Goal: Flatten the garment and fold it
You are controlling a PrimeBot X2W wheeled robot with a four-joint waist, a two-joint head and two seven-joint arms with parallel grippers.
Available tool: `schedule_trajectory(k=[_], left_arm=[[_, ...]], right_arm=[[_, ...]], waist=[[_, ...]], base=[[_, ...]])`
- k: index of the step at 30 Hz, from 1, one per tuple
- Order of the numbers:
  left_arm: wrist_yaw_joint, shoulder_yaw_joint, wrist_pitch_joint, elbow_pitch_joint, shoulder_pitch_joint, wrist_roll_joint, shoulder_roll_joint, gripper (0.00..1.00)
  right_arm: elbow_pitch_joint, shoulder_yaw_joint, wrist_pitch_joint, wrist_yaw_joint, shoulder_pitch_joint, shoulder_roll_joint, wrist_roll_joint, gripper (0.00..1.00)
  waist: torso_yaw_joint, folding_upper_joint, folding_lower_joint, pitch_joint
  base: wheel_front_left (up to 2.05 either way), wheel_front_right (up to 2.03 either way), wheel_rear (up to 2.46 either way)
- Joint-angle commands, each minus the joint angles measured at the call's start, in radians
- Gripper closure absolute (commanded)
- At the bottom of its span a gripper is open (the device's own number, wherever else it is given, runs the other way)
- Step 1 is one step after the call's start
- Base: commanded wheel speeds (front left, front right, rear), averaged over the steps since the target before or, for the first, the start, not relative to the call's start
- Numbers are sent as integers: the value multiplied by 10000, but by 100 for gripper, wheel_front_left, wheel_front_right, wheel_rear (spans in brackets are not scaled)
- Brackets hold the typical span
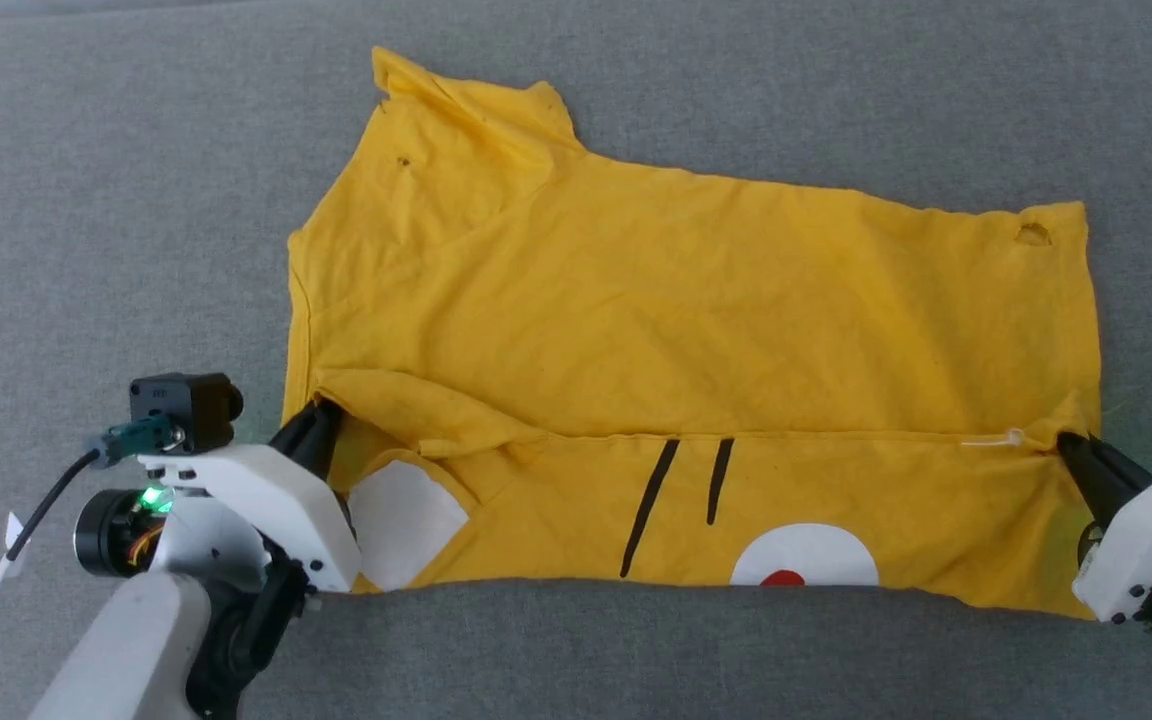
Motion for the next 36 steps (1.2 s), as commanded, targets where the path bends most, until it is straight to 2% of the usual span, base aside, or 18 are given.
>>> schedule_trajectory(k=[1,2,3,4,5,6,8,13,18,24,28,31,36], left_arm=[[97,18,-130,139,-213,107,-84,100],[162,14,-186,272,-251,146,-143,100],[207,-2,-223,385,-287,169,-201,89],[244,-12,-257,475,-318,171,-267,69],[262,-31,-289,547,-351,176,-323,59],[266,-56,-317,605,-382,184,-367,51],[301,-26,-450,650,-428,161,-474,1],[365,258,-955,439,-245,-28,-641,0],[621,755,-1624,-252,491,-261,-766,0],[851,1114,-3071,-1249,1722,197,-757,0],[1002,1271,-4093,-1538,2707,378,-988,0],[1147,1333,-4589,-1575,3472,316,-1287,0],[1103,1318,-4910,-1429,4174,214,-1559,0]], right_arm=[[139,42,-107,-9,-152,17,-32,91],[266,56,-160,-9,-186,35,-25,84],[391,63,-200,-9,-209,57,-16,56],[493,78,-243,-9,-230,70,-10,24],[573,92,-287,-9,-250,75,6,0],[636,98,-338,-9,-267,73,19,0],[711,82,-459,-9,-299,79,49,0],[501,-119,-705,-9,-231,150,136,0],[-285,-664,-1013,-9,208,423,-48,0],[-1301,-1610,-2015,-9,1117,1430,-1211,0],[-1754,-1919,-2536,-9,1782,2150,-1921,0],[-1926,-2189,-2988,-9,2149,2456,-2464,0],[-1799,-2315,-3225,-9,2439,2650,-2926,0]], waist=[[39,-1,-2,63],[60,-1,-2,69],[80,-1,-2,72],[99,-1,-2,73],[117,-1,-2,74],[134,-1,-2,70],[163,-1,-2,45],[172,-1,-2,-260],[188,-1,-2,-828],[288,-1,-2,-1525],[353,-1,-2,-1887],[340,-1,-2,-2086],[350,-1,-2,-2285]], base=[[0,0,0],[0,0,0],[0,0,0],[0,0,0],[0,0,0],[0,0,0],[0,0,0],[0,0,0],[0,0,0],[0,0,0],[0,0,0],[0,0,0],[0,0,0]])
